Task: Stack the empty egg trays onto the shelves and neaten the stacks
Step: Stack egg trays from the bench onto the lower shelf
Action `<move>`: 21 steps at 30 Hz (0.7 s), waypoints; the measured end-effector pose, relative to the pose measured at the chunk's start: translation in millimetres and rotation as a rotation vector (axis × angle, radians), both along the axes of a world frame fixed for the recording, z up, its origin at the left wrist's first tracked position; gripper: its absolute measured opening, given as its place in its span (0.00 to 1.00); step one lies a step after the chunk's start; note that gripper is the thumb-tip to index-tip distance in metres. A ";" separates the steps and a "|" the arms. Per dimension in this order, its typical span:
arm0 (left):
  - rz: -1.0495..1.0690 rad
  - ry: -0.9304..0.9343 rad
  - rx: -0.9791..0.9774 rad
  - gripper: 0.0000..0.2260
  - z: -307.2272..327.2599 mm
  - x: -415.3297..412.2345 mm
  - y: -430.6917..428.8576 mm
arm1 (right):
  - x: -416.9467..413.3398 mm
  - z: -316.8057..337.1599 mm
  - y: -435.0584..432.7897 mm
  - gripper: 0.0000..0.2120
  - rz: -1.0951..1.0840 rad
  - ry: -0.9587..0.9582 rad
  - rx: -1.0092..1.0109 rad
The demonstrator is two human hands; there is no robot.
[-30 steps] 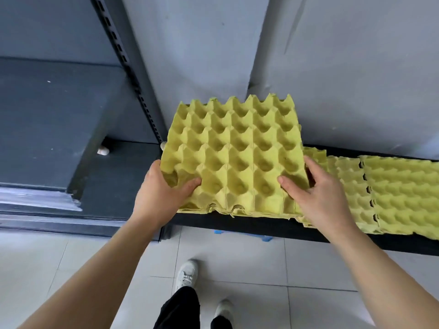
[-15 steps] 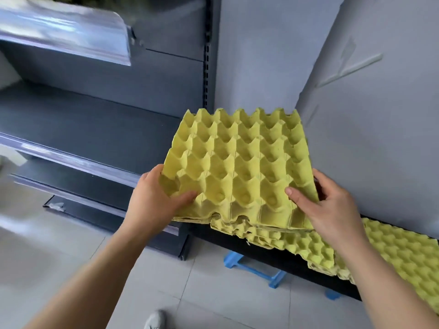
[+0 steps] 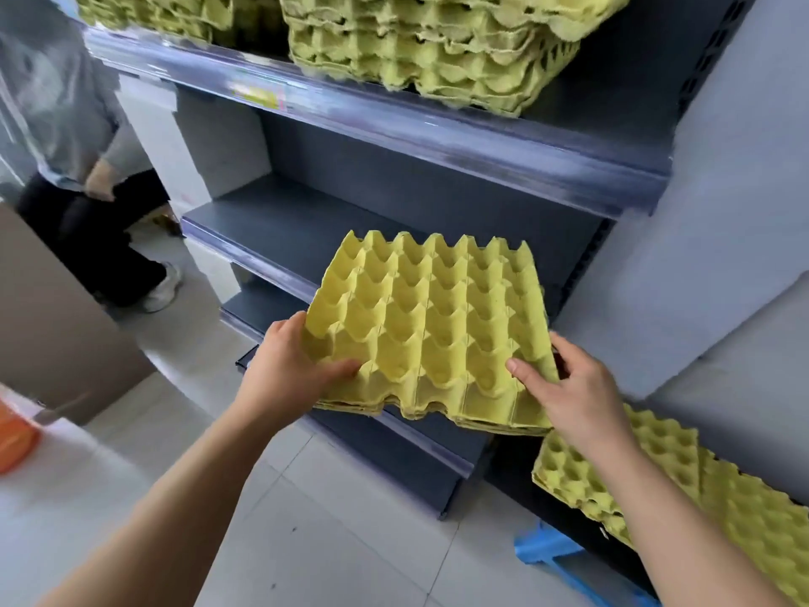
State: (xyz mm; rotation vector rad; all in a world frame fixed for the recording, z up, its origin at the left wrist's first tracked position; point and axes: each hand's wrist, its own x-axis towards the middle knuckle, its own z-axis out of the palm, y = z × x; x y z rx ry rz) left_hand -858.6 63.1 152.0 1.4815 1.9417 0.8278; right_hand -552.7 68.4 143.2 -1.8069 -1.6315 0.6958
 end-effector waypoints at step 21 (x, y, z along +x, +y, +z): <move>-0.046 -0.014 -0.060 0.29 -24.9 -256.5 223.5 | -270.4 -47.3 216.9 0.13 0.051 0.175 -0.106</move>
